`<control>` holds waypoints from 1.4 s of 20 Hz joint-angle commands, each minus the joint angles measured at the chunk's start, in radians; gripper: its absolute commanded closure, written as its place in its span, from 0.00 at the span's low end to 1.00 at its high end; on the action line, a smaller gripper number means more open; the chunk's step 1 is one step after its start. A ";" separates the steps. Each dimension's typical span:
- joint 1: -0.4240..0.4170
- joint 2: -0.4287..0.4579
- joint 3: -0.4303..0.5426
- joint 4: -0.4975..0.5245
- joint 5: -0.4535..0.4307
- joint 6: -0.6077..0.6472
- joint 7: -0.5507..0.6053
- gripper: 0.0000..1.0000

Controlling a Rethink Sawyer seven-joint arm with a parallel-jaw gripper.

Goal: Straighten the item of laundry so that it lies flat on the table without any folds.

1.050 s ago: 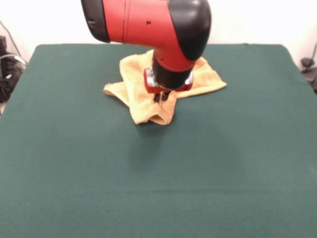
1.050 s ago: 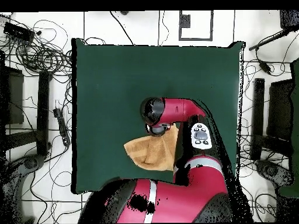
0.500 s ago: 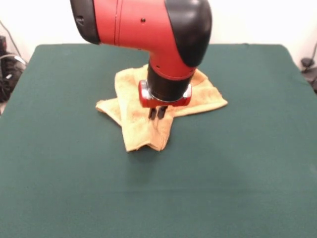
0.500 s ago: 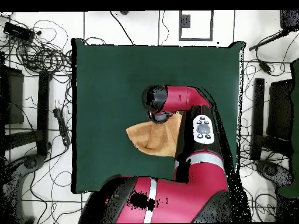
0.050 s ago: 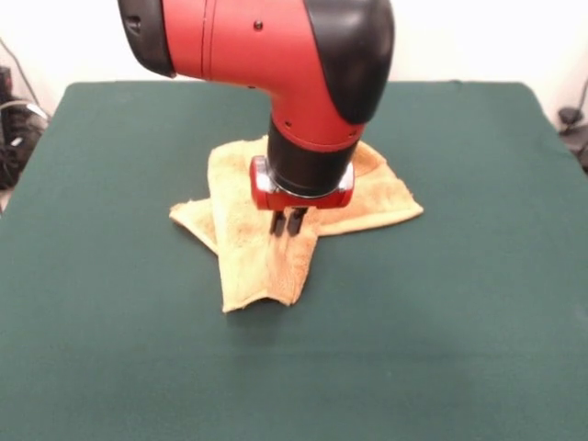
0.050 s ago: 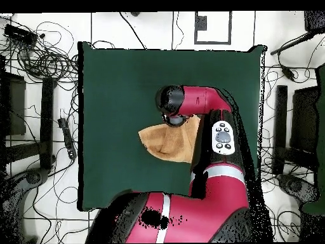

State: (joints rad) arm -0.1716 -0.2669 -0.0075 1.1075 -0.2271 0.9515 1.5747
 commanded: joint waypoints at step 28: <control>0.033 0.036 0.103 -0.084 0.062 -0.066 0.112 1.00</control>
State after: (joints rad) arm -0.1716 -0.2318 -0.0075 1.0451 -0.2072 0.9517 1.5747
